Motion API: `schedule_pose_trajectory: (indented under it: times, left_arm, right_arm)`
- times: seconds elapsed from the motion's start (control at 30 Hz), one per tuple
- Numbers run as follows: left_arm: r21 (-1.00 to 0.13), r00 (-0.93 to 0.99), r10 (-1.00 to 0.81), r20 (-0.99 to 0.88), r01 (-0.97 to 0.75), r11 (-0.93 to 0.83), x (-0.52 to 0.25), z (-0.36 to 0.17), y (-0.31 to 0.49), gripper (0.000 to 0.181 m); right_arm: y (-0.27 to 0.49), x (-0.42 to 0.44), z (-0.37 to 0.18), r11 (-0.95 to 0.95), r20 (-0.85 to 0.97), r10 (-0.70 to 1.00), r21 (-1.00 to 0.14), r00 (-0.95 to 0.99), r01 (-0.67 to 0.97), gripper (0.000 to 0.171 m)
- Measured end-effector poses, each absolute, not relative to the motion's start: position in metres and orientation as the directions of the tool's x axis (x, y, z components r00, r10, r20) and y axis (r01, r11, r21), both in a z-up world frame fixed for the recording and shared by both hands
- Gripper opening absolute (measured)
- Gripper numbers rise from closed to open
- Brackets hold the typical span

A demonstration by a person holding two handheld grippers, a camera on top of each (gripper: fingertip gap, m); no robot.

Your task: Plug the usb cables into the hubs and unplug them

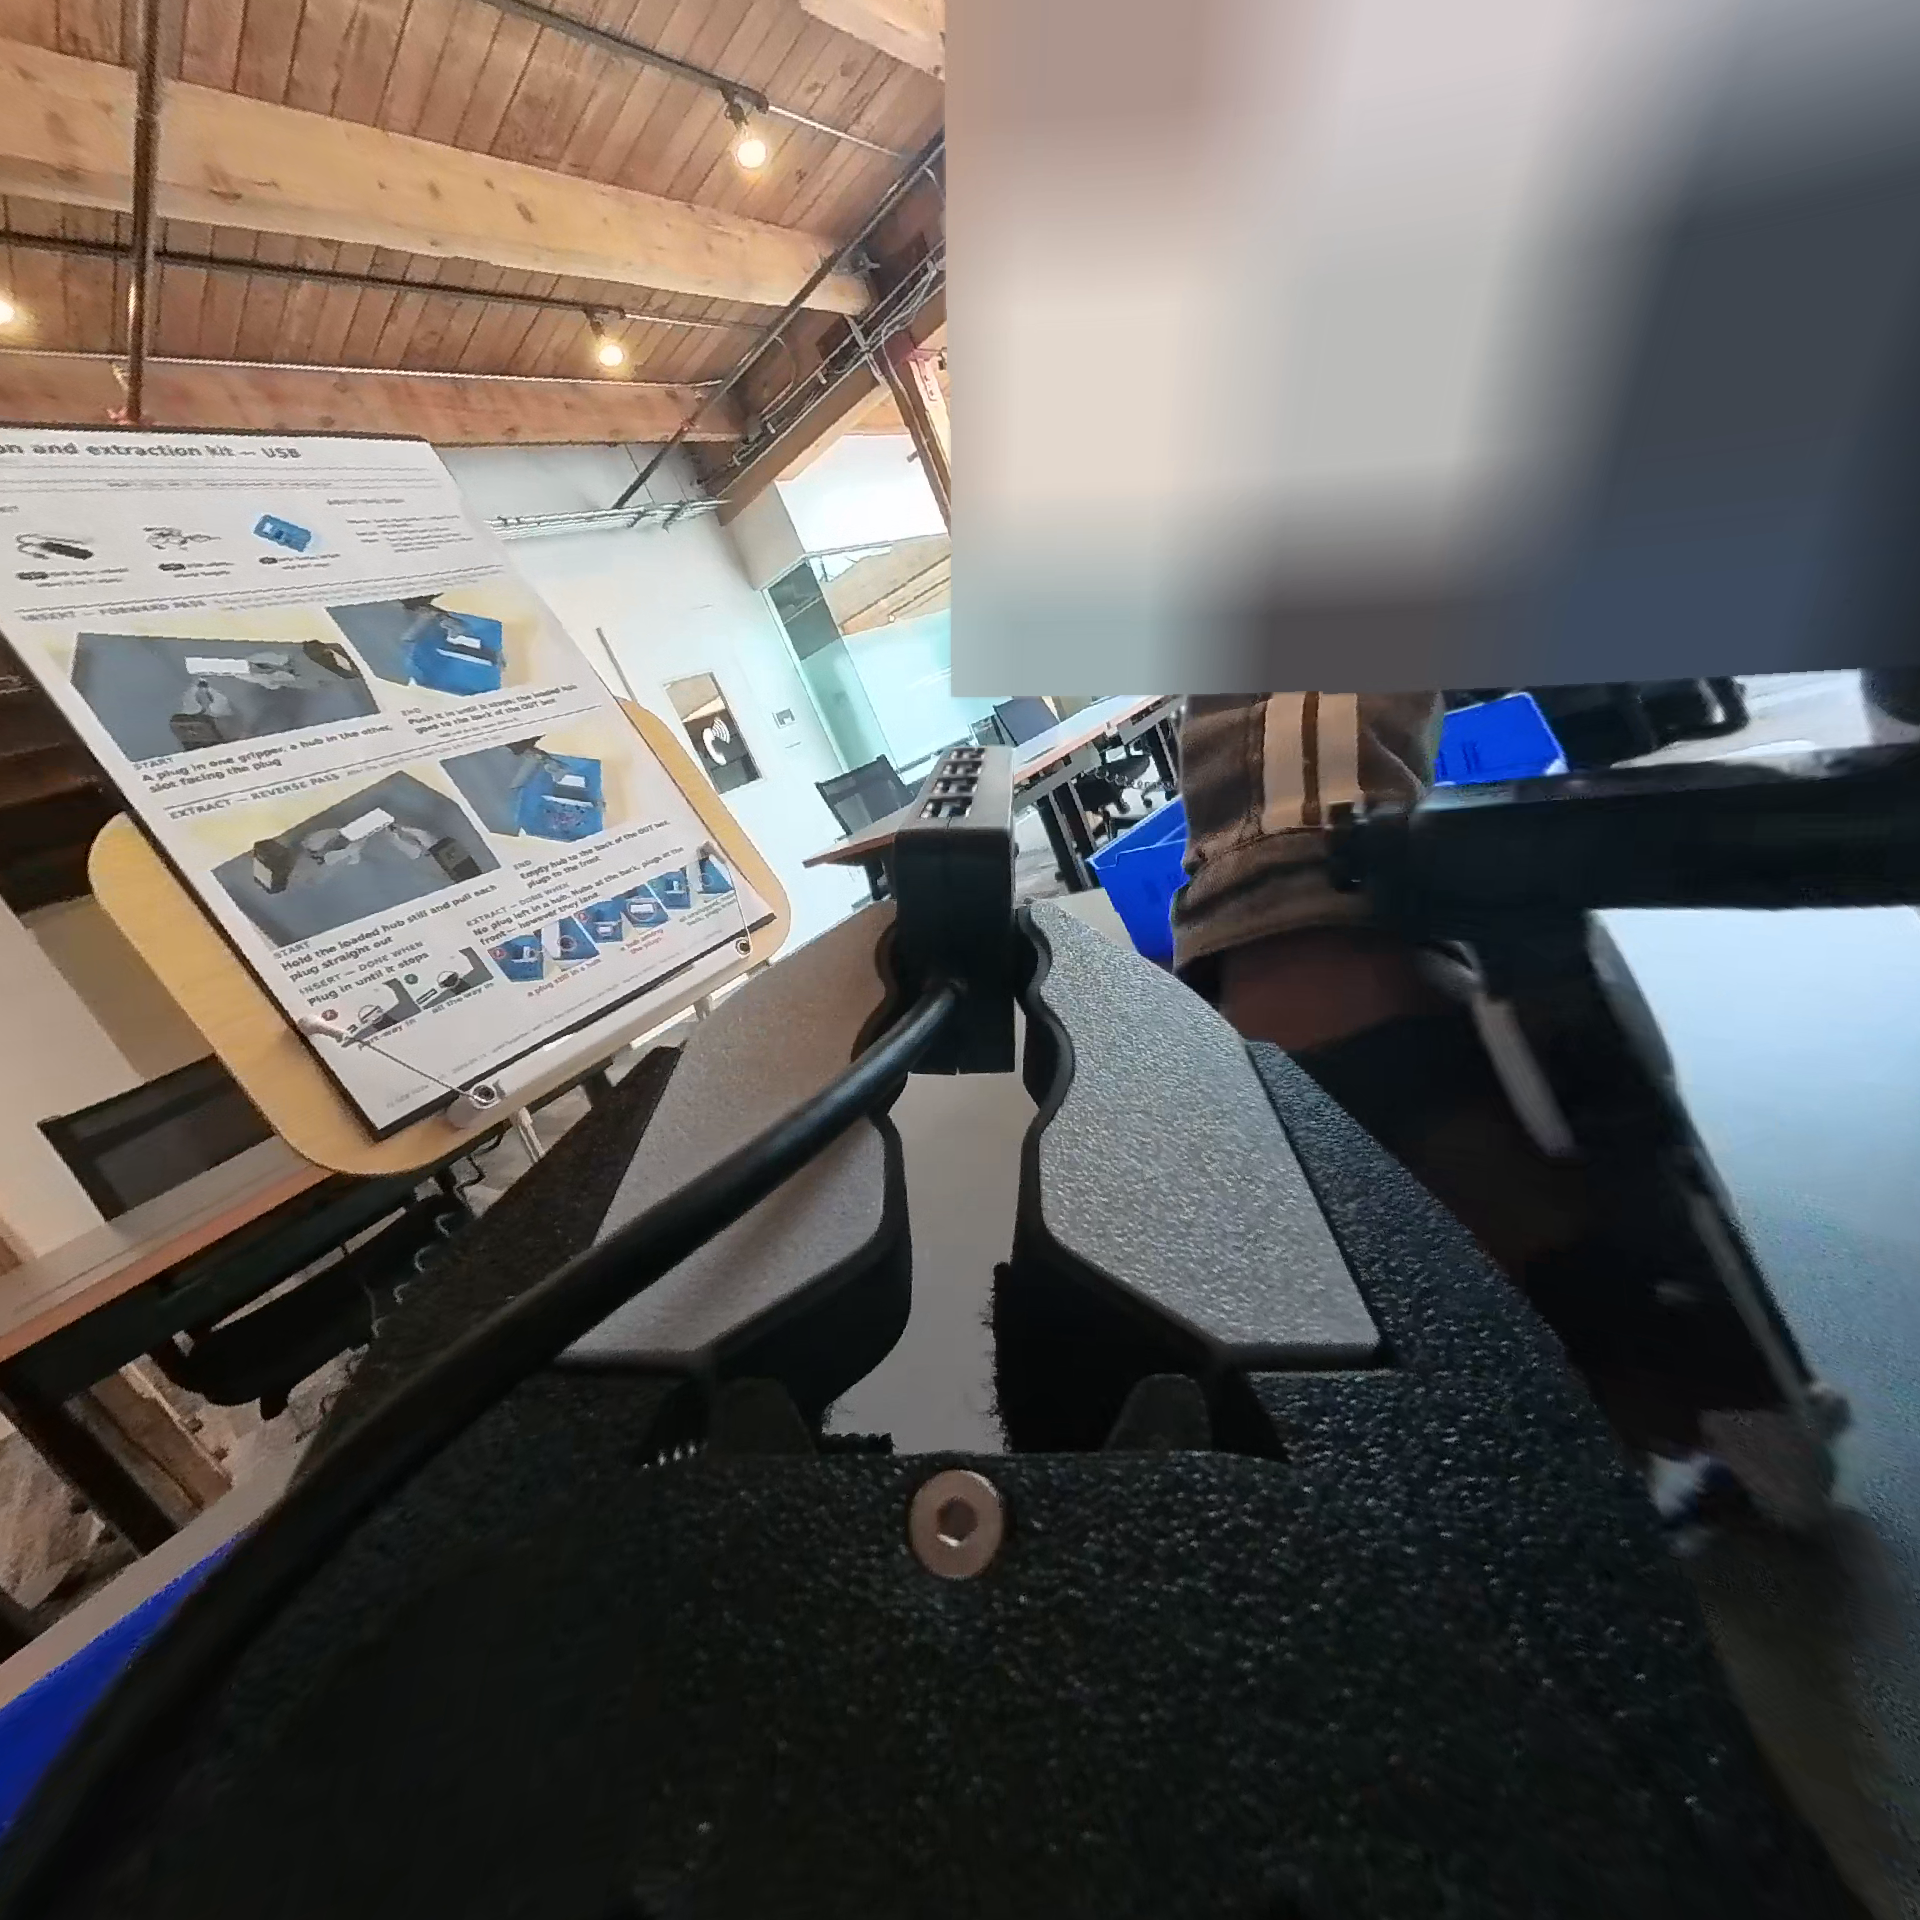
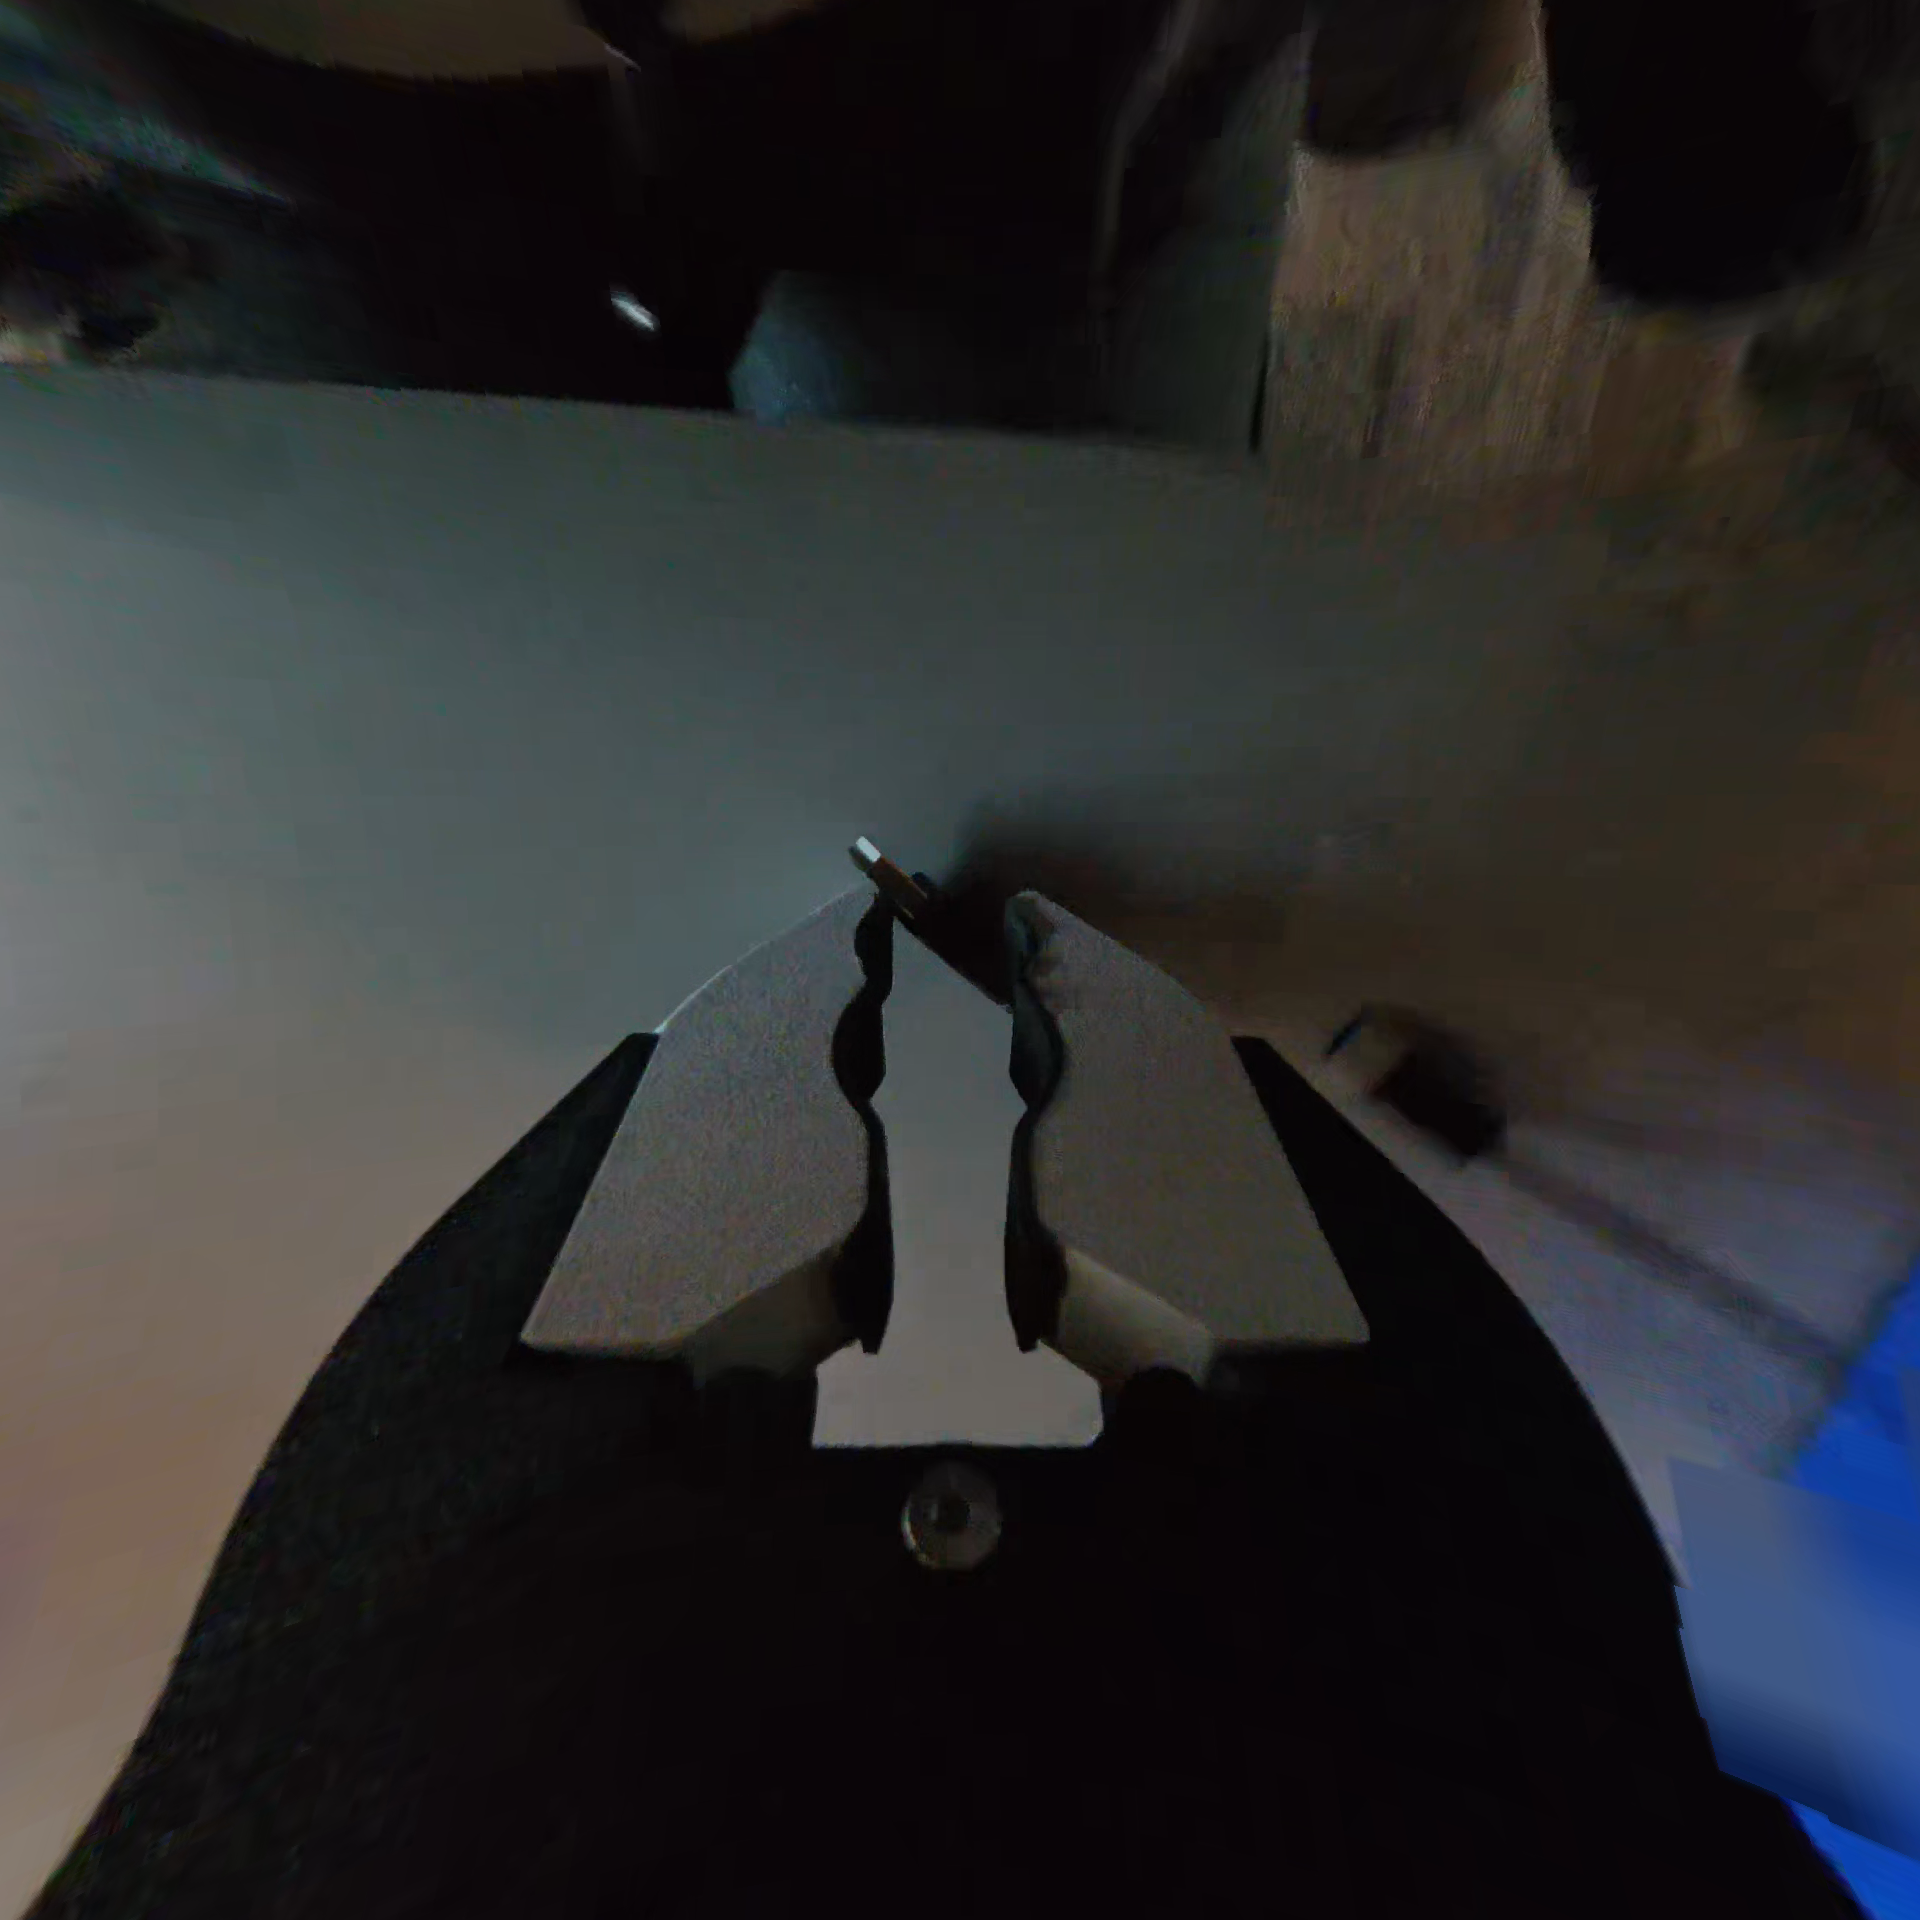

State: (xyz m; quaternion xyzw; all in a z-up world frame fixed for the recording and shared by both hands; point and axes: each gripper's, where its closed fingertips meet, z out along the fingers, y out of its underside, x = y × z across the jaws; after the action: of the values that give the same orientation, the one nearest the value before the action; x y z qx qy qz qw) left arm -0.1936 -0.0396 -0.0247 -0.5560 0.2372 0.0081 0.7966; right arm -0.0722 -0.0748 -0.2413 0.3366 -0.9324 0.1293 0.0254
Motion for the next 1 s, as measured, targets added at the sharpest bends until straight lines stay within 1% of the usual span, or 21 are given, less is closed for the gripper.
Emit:
schedule_pose_trajectory:
  times: [0.03, 0.1, 0.13, 0.17, 0.23, 0.27, 0.3, 0.33, 0.37, 0.43, 0.5, 0.53, 0.57, 0.6, 0.67, 0.7, 0.77, 0.87, 0.93, 1.0]
  left_arm:
    - [-0.882, 0.889, -0.248, -0.385, -0.275, 0.382, -0.194, -0.025, -0.039, 0.018]
    - [-0.881, 0.895, -0.230, -0.383, -0.280, 0.381, -0.197, -0.026, -0.039, 0.018]
    - [-0.881, 0.898, -0.219, -0.382, -0.283, 0.380, -0.198, -0.026, -0.038, 0.018]
    - [-0.881, 0.899, -0.212, -0.382, -0.286, 0.378, -0.199, -0.026, -0.038, 0.018]
    - [-0.882, 0.901, -0.215, -0.377, -0.278, 0.380, -0.199, -0.027, -0.037, 0.018]
    - [-0.883, 0.902, -0.221, -0.372, -0.270, 0.384, -0.198, -0.027, -0.037, 0.018]
    - [-0.884, 0.901, -0.228, -0.368, -0.263, 0.388, -0.196, -0.027, -0.036, 0.018]
    - [-0.883, 0.901, -0.232, -0.367, -0.259, 0.390, -0.195, -0.027, -0.036, 0.018]
    - [-0.883, 0.900, -0.233, -0.368, -0.260, 0.391, -0.194, -0.027, -0.035, 0.018]
    - [-0.882, 0.899, -0.236, -0.370, -0.260, 0.393, -0.193, -0.027, -0.035, 0.018]
    - [-0.882, 0.900, -0.233, -0.368, -0.259, 0.394, -0.194, -0.026, -0.035, 0.018]
    - [-0.883, 0.901, -0.233, -0.367, -0.258, 0.392, -0.194, -0.027, -0.035, 0.018]
    - [-0.883, 0.900, -0.232, -0.368, -0.260, 0.391, -0.194, -0.027, -0.035, 0.018]
    - [-0.883, 0.900, -0.232, -0.370, -0.263, 0.390, -0.194, -0.027, -0.035, 0.018]
    - [-0.884, 0.900, -0.236, -0.367, -0.259, 0.389, -0.194, -0.028, -0.034, 0.018]
    - [-0.886, 0.901, -0.239, -0.362, -0.252, 0.390, -0.194, -0.029, -0.034, 0.018]
    - [-0.888, 0.902, -0.240, -0.359, -0.252, 0.384, -0.194, -0.031, -0.034, 0.018]
    - [-0.888, 0.904, -0.231, -0.359, -0.255, 0.383, -0.196, -0.030, -0.034, 0.018]
    - [-0.888, 0.906, -0.236, -0.353, -0.245, 0.389, -0.197, -0.030, -0.035, 0.018]
    - [-0.890, 0.907, -0.235, -0.350, -0.244, 0.384, -0.199, -0.032, -0.034, 0.018]
  right_arm:
    - [-0.065, -0.075, -0.241, 0.819, 0.094, -0.514, -0.241, -0.853, -0.520, 0.019]
    - [-0.039, -0.083, -0.241, 0.942, -0.014, -0.208, -0.272, -0.978, -0.196, 0.019]
    - [-0.024, -0.085, -0.242, 0.962, -0.082, -0.028, -0.272, -0.996, -0.005, 0.019]
    - [-0.008, -0.085, -0.242, 0.948, -0.165, 0.157, -0.252, -0.974, 0.196, 0.019]
    - [0.015, -0.088, -0.241, 0.811, -0.300, 0.475, -0.218, -0.828, 0.544, 0.020]
    - [0.022, -0.090, -0.240, 0.719, -0.355, 0.572, -0.216, -0.739, 0.661, 0.020]
    - [0.028, -0.096, -0.239, 0.633, -0.374, 0.638, -0.243, -0.673, 0.735, 0.020]
    - [0.034, -0.104, -0.238, 0.568, -0.365, 0.677, -0.292, -0.639, 0.769, 0.021]
    - [0.038, -0.110, -0.234, 0.531, -0.338, 0.697, -0.350, -0.633, 0.772, 0.028]
    - [0.045, -0.118, -0.220, 0.513, -0.232, 0.712, -0.473, -0.663, 0.717, 0.038]
    - [0.046, -0.120, -0.203, 0.520, -0.113, 0.714, -0.574, -0.691, 0.632, 0.041]
    - [0.045, -0.118, -0.198, 0.540, -0.048, 0.710, -0.603, -0.703, 0.587, 0.041]
    - [0.045, -0.114, -0.196, 0.590, 0.028, 0.687, -0.605, -0.726, 0.535, 0.041]
    - [0.048, -0.110, -0.198, 0.665, 0.132, 0.648, -0.577, -0.750, 0.473, 0.039]
    - [0.057, -0.107, -0.208, 0.796, 0.331, 0.554, -0.479, -0.764, 0.370, 0.032]
    - [0.058, -0.106, -0.213, 0.820, 0.370, 0.533, -0.447, -0.761, 0.357, 0.031]
    - [0.053, -0.103, -0.221, 0.833, 0.413, 0.528, -0.422, -0.742, 0.357, 0.030]
    - [0.051, -0.106, -0.215, 0.848, 0.551, 0.519, -0.428, -0.653, 0.314, 0.018]
    - [0.047, -0.103, -0.213, 0.852, 0.604, 0.515, -0.441, -0.609, 0.282, 0.012]
    - [0.048, -0.100, -0.215, 0.865, 0.642, 0.496, -0.420, -0.585, 0.274, 0.008]
